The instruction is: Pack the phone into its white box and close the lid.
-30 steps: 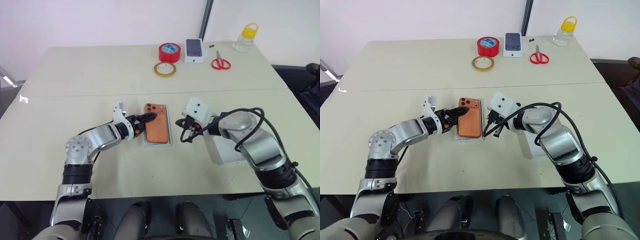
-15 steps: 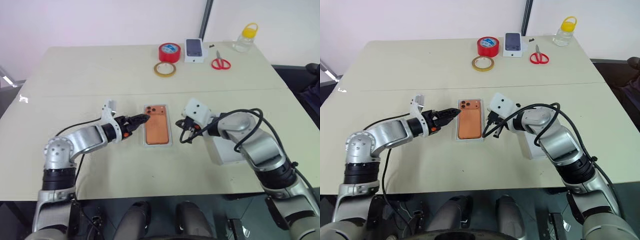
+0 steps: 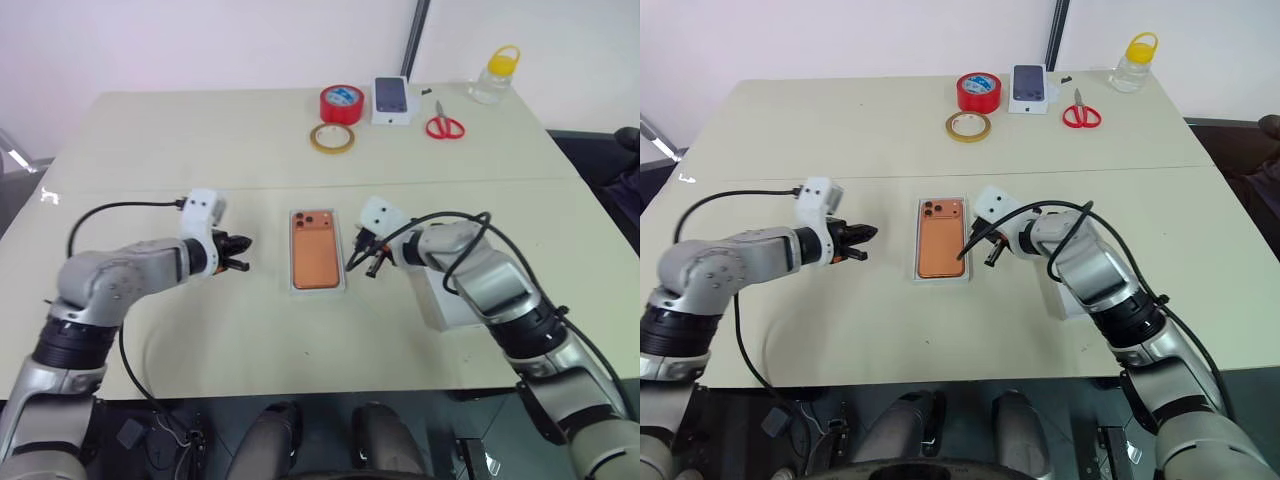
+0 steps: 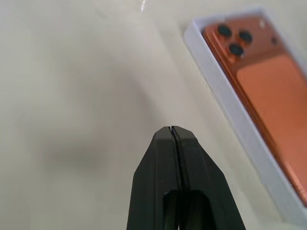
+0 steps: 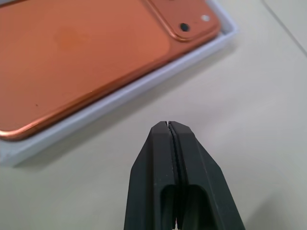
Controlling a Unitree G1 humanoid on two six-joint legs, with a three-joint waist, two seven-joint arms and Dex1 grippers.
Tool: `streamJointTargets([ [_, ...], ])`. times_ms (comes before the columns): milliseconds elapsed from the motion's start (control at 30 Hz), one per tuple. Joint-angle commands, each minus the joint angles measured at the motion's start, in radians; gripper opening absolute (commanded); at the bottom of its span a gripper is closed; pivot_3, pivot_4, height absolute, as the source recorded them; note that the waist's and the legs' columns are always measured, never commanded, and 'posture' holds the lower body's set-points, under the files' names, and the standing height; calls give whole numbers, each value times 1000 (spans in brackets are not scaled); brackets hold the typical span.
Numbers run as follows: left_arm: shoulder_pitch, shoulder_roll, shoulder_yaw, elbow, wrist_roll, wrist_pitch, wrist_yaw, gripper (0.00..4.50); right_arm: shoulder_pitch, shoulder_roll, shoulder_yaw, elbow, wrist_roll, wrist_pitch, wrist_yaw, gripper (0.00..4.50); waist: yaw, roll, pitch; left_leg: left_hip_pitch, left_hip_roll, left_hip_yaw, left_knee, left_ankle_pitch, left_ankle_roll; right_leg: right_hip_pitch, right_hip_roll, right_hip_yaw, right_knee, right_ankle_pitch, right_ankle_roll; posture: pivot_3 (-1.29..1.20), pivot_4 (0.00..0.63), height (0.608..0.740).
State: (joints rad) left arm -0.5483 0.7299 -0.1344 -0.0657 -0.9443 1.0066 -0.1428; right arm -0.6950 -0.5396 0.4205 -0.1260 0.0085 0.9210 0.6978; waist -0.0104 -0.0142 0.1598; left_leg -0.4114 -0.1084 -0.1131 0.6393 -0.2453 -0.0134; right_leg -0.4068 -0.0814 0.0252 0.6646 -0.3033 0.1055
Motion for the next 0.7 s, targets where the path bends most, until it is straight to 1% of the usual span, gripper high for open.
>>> streamJointTargets([
  [33,-70,-23,-100,39,178,-63,-126,33,-55,22,51,56,-71,-61,-28,0,-1,0,0,0,0,0,0,0,0,0,0,0,0,0,0,0,150,740],
  [133,-118,-68,-182,77,288,-86,-211,33,-93,67,75,134,-96,-92,-37,0,-5,0,0,0,0,0,-1,0,0,-1,0,0,1,0,0,0,150,740],
  [267,-143,-125,-218,97,364,-78,-294,33,-116,102,93,182,-120,-125,-28,0,-5,0,0,0,0,0,-4,1,-1,-2,0,0,1,0,0,0,150,740],
  [333,-141,-137,-248,79,397,-68,-339,33,-119,113,96,178,-121,-129,-15,0,-5,0,0,0,0,0,-5,1,-2,-3,0,0,1,0,0,0,150,740],
  [400,-136,-153,-248,65,414,-56,-367,33,-113,114,96,159,-122,-126,1,0,-4,0,0,0,0,0,-5,1,-2,-3,0,0,1,0,0,0,150,740],
  [533,-138,-205,-233,18,417,-14,-402,33,-70,78,93,68,-122,-102,38,0,0,0,0,0,0,-1,-3,1,-2,-2,0,0,1,0,0,0,150,740],
  [700,-144,-276,-247,-65,402,56,-442,33,13,-22,66,-104,-104,-35,87,0,3,0,0,0,-1,-1,-3,1,-1,-1,0,-1,1,0,0,0,150,740],
])
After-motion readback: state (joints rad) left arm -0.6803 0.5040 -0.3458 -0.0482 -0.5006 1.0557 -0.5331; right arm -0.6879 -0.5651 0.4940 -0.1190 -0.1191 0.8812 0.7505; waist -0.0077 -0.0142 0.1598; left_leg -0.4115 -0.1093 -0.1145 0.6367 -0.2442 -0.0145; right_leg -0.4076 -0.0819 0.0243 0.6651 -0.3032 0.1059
